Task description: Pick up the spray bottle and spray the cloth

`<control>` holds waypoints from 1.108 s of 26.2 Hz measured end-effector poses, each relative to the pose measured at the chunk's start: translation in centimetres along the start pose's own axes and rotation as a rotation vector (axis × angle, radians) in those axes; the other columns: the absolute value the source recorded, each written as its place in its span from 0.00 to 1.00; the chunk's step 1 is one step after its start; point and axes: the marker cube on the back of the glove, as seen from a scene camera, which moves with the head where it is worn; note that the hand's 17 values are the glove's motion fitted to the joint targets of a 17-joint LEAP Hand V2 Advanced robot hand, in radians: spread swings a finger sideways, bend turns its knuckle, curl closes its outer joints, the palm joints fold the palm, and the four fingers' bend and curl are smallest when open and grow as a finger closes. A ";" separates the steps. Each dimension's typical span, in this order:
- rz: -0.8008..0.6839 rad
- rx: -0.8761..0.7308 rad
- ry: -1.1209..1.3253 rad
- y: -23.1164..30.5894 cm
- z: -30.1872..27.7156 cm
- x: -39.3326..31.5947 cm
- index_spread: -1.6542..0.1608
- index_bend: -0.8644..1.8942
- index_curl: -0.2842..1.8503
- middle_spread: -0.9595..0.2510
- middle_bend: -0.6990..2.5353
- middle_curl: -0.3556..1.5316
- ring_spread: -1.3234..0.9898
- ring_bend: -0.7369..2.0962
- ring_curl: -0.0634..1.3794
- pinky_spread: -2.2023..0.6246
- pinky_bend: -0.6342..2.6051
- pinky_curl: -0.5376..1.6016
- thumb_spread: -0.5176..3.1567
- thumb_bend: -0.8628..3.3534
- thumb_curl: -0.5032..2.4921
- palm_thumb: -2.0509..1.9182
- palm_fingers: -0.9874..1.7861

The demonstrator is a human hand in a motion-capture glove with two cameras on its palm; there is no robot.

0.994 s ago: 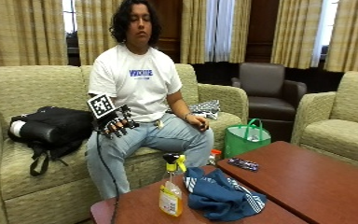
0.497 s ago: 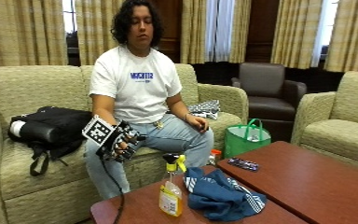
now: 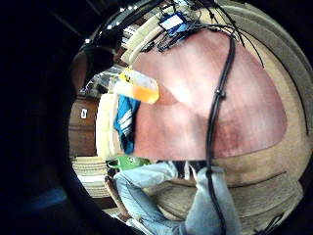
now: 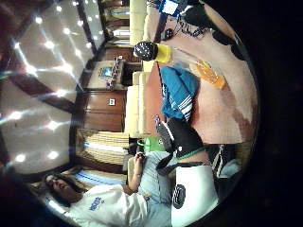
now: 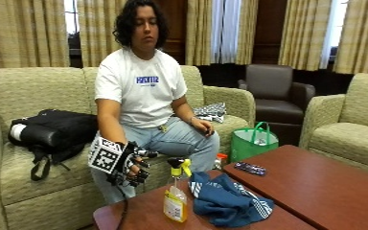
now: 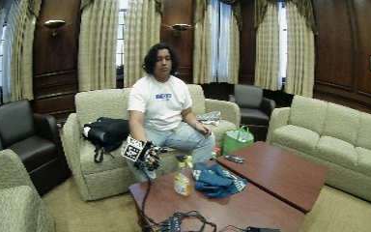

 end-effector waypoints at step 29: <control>0.059 0.038 -0.172 -6.8 6.0 -0.5 0.68 0.35 0.22 0.65 0.30 0.40 0.49 0.42 0.30 0.79 0.27 0.41 0.39 0.20 0.28 0.71 0.54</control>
